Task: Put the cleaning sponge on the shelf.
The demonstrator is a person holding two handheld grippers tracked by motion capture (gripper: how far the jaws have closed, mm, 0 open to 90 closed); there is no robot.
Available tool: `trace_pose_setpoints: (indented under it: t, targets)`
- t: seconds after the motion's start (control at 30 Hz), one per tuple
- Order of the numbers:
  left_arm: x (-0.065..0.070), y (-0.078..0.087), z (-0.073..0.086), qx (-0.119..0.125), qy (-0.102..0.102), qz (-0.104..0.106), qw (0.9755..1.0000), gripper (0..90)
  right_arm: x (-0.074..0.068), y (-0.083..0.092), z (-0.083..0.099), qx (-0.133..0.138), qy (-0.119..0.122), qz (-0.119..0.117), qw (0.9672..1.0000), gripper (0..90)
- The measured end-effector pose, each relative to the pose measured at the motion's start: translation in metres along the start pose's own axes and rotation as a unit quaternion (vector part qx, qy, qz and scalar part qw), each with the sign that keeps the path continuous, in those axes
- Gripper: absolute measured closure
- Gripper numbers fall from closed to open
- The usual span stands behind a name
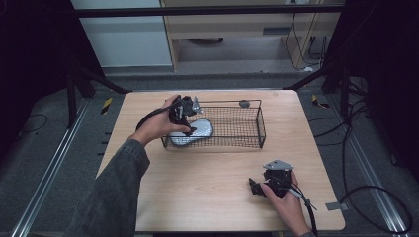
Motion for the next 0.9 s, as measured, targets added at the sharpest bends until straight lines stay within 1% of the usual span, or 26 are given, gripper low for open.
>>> trace_pose_setpoints:
  t: [0.17,0.27,0.33,0.5,0.73,0.9]
  targets:
    - [0.004,0.007,-0.003,0.012,0.002,-0.003,0.9999,7.4,0.000,0.000,0.000,0.001,0.001,0.000,1.0000,0.3]
    - [0.006,0.011,-0.005,0.017,0.000,-0.007,0.9998,7.5,0.000,0.000,0.000,0.000,0.000,0.000,1.0000,0.3]
    - [0.008,0.014,-0.005,0.022,0.005,-0.009,0.9997,7.5,0.000,0.000,0.000,0.000,0.001,0.000,1.0000,0.3]
    - [0.014,0.017,-0.004,0.024,0.003,-0.019,0.9995,6.7,0.000,0.000,0.000,-0.001,-0.001,0.000,1.0000,0.3]
    - [0.023,0.022,-0.001,0.024,0.003,-0.023,0.9994,6.1,0.000,0.000,0.000,0.001,0.000,0.000,1.0000,0.3]
    - [0.027,0.026,-0.001,0.031,0.006,-0.028,0.9991,5.7,0.000,0.000,0.000,0.001,0.001,0.001,1.0000,0.3]
Point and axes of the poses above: each handheld gripper's, and its own axes: y roughly backward along the jaws, z roughly out of its underside, x roughly to its right, the point moved 5 cm from there along -y, roughly forward along the jaws, and after that the axes turned 13 degrees about y, right-handed, at the moved point
